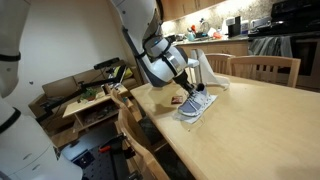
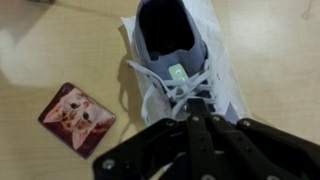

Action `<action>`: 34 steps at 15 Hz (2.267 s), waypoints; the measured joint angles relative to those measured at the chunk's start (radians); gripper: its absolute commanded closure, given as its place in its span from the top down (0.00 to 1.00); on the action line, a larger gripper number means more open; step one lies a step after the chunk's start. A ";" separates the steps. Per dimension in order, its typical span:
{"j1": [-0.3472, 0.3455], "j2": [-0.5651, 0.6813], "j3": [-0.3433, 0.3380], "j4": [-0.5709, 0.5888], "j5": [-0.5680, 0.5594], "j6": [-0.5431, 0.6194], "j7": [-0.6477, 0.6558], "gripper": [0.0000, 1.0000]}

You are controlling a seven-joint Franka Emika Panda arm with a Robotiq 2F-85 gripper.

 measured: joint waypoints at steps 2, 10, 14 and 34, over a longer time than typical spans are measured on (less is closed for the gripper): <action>-0.015 0.024 0.013 0.002 0.007 0.000 -0.030 0.00; -0.059 0.068 0.057 0.025 0.030 -0.001 -0.127 0.00; -0.047 0.060 0.053 0.025 0.025 -0.001 -0.128 0.00; -0.012 0.023 0.010 0.043 -0.022 0.000 -0.127 0.00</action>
